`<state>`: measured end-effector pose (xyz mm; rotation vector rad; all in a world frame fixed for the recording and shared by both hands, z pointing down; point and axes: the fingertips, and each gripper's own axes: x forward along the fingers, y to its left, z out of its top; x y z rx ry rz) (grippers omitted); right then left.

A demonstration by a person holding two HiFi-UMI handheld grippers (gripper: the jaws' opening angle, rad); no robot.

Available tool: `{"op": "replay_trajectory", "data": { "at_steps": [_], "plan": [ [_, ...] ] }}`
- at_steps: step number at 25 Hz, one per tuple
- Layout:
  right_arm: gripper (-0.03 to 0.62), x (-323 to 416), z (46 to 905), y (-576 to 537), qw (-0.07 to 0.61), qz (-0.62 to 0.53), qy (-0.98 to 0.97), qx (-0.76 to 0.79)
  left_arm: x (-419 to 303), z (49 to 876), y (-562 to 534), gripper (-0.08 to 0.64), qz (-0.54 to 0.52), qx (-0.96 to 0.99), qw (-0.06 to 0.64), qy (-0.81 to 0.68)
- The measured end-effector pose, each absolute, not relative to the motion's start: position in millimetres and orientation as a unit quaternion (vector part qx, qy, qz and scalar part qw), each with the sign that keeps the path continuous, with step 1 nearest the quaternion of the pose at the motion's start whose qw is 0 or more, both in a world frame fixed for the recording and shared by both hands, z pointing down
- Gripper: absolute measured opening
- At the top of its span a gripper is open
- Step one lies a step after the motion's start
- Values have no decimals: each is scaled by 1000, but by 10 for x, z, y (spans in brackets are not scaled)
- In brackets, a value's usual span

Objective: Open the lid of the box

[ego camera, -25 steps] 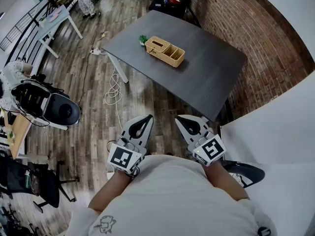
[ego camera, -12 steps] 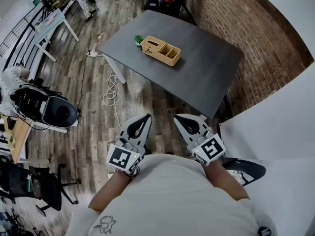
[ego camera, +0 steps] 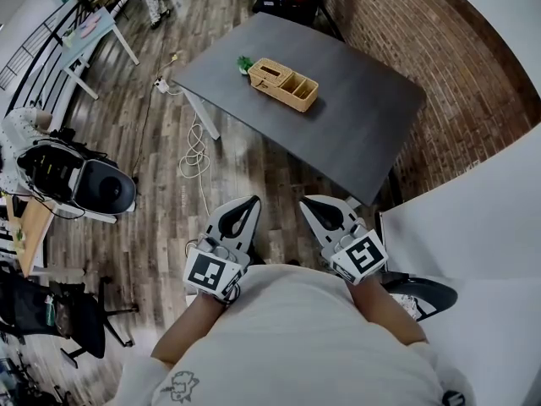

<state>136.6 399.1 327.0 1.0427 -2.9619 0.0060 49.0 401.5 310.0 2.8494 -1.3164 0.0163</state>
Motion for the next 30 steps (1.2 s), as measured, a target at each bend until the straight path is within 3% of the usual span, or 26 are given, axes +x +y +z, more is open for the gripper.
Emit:
{"op": "replay_trajectory", "data": {
  "at_steps": [7, 20, 26, 30],
  "plan": [
    [6, 1168, 3351, 3865, 11, 11, -942, 336, 289, 3182, 3884, 11, 5, 908, 15, -419],
    [143, 403, 3470, 3257, 28, 26, -942, 333, -458, 3299, 3295, 11, 7, 906, 32, -421],
    [164, -162, 3437, 2819, 30, 23, -944, 328, -984, 3031, 2826, 11, -3, 906, -28, -423],
    [169, -489, 3453, 2596, 37, 27, -942, 334, -1299, 2986, 2615, 11, -11, 909, -28, -416]
  ]
}}
